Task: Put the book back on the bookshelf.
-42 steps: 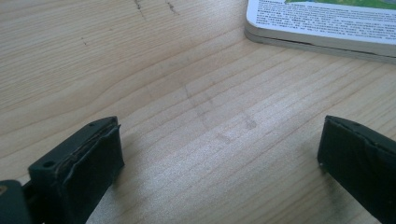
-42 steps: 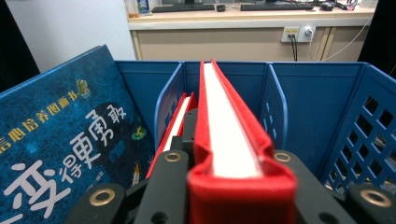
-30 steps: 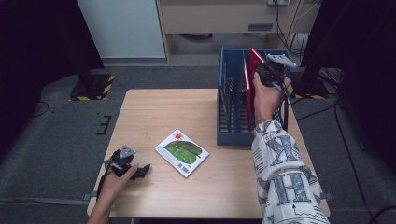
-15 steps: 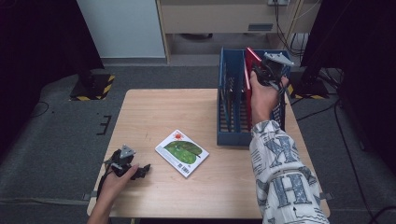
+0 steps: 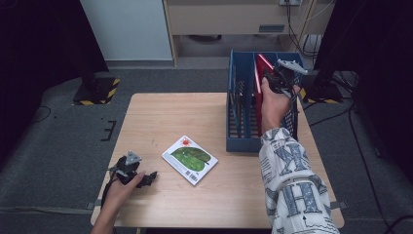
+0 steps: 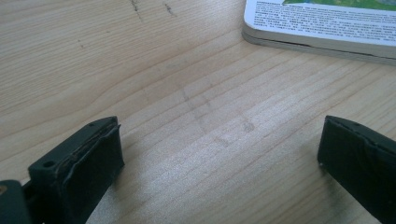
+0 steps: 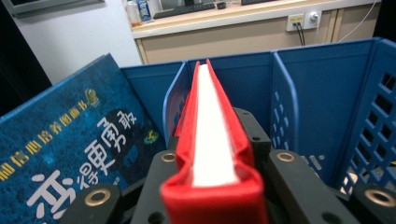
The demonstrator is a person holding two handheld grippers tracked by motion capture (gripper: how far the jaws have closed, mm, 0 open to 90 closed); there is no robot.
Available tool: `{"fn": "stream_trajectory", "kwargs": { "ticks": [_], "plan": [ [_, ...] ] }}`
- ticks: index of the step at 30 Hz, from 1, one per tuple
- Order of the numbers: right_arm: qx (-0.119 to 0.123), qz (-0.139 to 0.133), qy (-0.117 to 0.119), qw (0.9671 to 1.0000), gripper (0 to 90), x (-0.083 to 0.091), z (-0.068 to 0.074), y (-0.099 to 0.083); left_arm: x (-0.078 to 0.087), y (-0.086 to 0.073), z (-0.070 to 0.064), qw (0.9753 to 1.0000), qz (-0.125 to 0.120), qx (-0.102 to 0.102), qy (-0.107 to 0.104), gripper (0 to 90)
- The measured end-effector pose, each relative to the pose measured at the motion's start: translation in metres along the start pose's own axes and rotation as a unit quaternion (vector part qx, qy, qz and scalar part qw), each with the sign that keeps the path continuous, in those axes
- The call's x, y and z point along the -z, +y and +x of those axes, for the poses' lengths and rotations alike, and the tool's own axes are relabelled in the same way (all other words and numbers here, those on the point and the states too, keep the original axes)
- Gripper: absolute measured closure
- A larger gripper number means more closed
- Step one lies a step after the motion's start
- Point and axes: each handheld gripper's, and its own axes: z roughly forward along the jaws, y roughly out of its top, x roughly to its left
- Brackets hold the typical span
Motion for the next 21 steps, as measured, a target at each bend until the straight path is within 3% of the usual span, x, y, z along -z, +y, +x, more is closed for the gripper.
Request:
{"fn": "stream_trajectory", "kwargs": {
  "ticks": [13, 21],
  "plan": [
    [-0.002, 0.009, 0.005, 0.9999, 74.4, -0.005, -0.004, -0.016, 0.000, 0.000, 0.000, 1.0000, 0.002, -0.003, 0.000, 0.0],
    [0.016, 0.031, 0.006, 0.9994, 74.0, -0.003, -0.008, -0.026, 0.000, 0.000, 0.000, 1.0000, 0.002, -0.003, -0.001, 0.0]
  ]
}}
